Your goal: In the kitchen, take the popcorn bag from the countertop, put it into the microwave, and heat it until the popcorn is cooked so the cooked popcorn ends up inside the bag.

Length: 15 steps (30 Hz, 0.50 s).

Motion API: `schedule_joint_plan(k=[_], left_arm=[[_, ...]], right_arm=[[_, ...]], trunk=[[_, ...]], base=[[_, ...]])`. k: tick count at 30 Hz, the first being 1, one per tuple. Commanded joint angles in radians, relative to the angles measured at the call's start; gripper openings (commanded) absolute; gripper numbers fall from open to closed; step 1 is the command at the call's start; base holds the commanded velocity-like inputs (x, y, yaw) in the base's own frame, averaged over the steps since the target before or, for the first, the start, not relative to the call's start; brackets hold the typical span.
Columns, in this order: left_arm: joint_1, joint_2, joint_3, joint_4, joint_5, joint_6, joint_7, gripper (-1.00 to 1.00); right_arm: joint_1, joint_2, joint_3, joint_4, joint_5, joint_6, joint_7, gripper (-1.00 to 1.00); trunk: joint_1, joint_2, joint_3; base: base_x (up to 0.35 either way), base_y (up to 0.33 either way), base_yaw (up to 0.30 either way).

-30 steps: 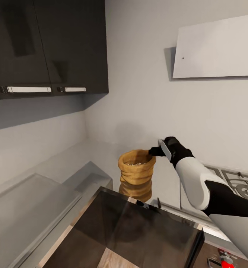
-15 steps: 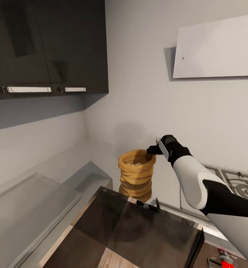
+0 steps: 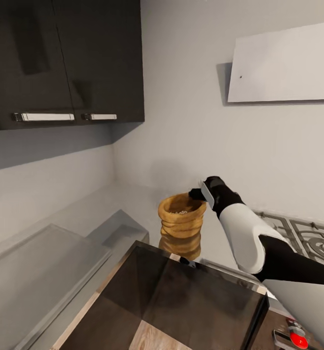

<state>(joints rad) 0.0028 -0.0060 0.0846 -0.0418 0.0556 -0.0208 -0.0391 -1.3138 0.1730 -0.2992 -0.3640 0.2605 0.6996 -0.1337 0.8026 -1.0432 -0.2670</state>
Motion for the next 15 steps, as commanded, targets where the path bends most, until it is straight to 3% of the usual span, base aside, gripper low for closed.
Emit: schedule_joint_plan(k=[1,3,5,7,8,10,15], left_arm=[[0.000,0.000,0.007,-0.001,0.006,-0.001,-0.004,1.00],[0.000,0.000,0.007,-0.001,0.006,-0.001,-0.004,1.00],[0.000,0.000,0.007,-0.001,0.006,-0.001,-0.004,1.00],[0.000,0.000,0.007,-0.001,0.006,-0.001,-0.004,1.00],[0.000,0.000,0.007,-0.001,0.006,-0.001,-0.004,1.00],[0.000,0.000,0.007,-0.001,0.006,-0.001,-0.004,1.00],[0.000,0.000,0.007,-0.001,0.006,-0.001,-0.004,1.00]], right_arm=[[-0.001,0.002,-0.038,-0.001,0.008,-0.006,-0.041,1.00],[-0.001,0.002,-0.074,0.001,0.007,-0.013,-0.125,1.00],[-0.001,0.002,-0.085,0.006,0.003,-0.015,-0.166,1.00],[-0.001,0.002,-0.087,0.009,-0.022,-0.015,-0.175,1.00],[-0.001,0.002,-0.088,0.012,-0.064,-0.014,-0.180,1.00],[-0.001,0.002,-0.089,0.014,-0.093,-0.012,-0.187,1.00],[-0.001,0.002,-0.088,0.014,-0.107,-0.002,-0.206,1.00]], trunk=[[0.000,-0.001,-0.001],[0.000,-0.001,-0.001],[0.000,-0.001,-0.001],[0.000,-0.001,-0.001],[0.000,-0.001,-0.001],[0.000,-0.001,-0.001],[0.000,-0.001,-0.001]], base=[[0.000,0.000,0.000],[0.000,0.000,0.000],[0.000,0.000,0.000],[0.000,0.000,0.000],[0.000,0.000,0.000],[0.000,0.000,0.000],[0.000,0.000,0.000]])
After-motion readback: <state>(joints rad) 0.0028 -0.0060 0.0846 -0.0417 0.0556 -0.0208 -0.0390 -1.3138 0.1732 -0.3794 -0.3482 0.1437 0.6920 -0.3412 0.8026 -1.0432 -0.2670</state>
